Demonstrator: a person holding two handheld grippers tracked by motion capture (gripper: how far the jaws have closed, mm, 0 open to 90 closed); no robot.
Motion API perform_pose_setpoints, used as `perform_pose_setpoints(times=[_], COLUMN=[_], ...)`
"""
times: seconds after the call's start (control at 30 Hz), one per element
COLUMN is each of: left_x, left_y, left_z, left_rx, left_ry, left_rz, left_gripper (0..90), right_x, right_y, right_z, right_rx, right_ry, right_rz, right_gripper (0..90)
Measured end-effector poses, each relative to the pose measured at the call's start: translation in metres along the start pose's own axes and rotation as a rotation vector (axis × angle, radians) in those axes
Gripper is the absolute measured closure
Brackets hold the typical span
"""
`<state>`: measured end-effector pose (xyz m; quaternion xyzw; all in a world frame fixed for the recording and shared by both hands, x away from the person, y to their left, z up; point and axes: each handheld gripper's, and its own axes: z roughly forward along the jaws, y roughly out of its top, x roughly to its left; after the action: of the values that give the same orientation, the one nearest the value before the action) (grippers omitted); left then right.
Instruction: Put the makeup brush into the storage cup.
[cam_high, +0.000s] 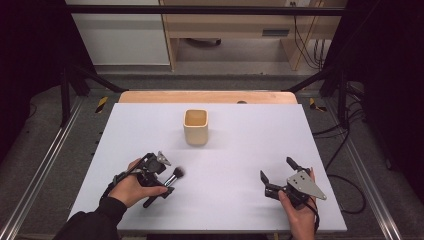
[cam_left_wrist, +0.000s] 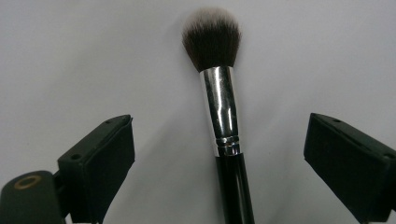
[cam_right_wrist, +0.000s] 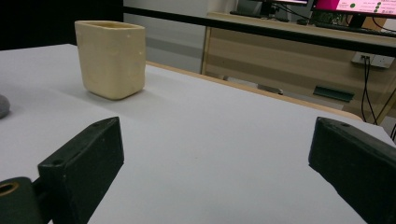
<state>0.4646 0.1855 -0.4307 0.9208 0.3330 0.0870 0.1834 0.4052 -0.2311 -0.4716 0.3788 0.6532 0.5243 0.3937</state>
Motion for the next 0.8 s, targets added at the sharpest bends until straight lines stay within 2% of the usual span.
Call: perform_pose_setpoints(times=[0.2, 0.6, 0.8], left_x=[-0.0002, -0.0011, -0.0017], left_y=[-0.0007, -0.0018, -0.0013], left_z=[0.0026, 0.0035, 0.0055], left_rx=[0.007, 0.039, 0.063], left_ry=[-0.011, -0.022, -0.018], left_rz=[-0.013, -0.031, -0.034], left_gripper=[13.5, 43.4, 51.8], right_x=[-0.0005, -0.0003, -0.0002], right_y=[-0.0002, -0.0005, -0.0008], right_z=[-0.0001, 0.0005, 0.0007], right_rx=[0.001, 0.003, 0.005], right_ry=[-0.001, -0.001, -0.001], right_rz=[-0.001, -0.004, -0.004], right_gripper=[3.4, 3.5, 3.5])
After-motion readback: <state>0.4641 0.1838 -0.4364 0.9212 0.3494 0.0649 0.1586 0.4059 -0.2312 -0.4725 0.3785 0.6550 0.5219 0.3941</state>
